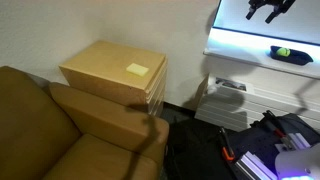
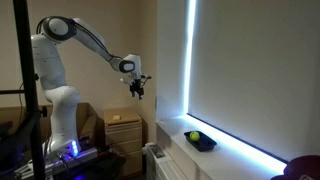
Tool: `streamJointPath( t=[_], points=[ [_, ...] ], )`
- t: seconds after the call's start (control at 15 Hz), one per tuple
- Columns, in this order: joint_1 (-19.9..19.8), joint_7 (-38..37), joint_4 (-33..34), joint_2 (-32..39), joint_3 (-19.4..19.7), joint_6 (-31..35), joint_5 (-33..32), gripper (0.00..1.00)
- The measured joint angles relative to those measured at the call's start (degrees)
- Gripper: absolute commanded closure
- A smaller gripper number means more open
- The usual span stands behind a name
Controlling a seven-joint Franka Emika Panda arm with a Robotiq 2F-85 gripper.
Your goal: Place the ball on the nightstand
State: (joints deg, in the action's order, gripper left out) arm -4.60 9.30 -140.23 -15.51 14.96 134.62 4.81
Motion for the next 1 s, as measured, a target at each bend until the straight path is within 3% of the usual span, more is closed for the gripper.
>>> streamJointPath(
  t=[0.27,0.6,0.8,1.0],
  points=[
    [-1.9,-1.8,0.0,0.0,0.0,1.5,-2.8,0.00],
    [-14.7,-3.8,0.1,-0.1,5.6,9.8,-15.0,0.00],
    [-17.9,-2.6,1.9,0.1,11.0,11.3,-11.5,0.00],
    [-17.7,-2.7,2.9,0.0,11.2,11.3,-10.3,0.00]
  ],
)
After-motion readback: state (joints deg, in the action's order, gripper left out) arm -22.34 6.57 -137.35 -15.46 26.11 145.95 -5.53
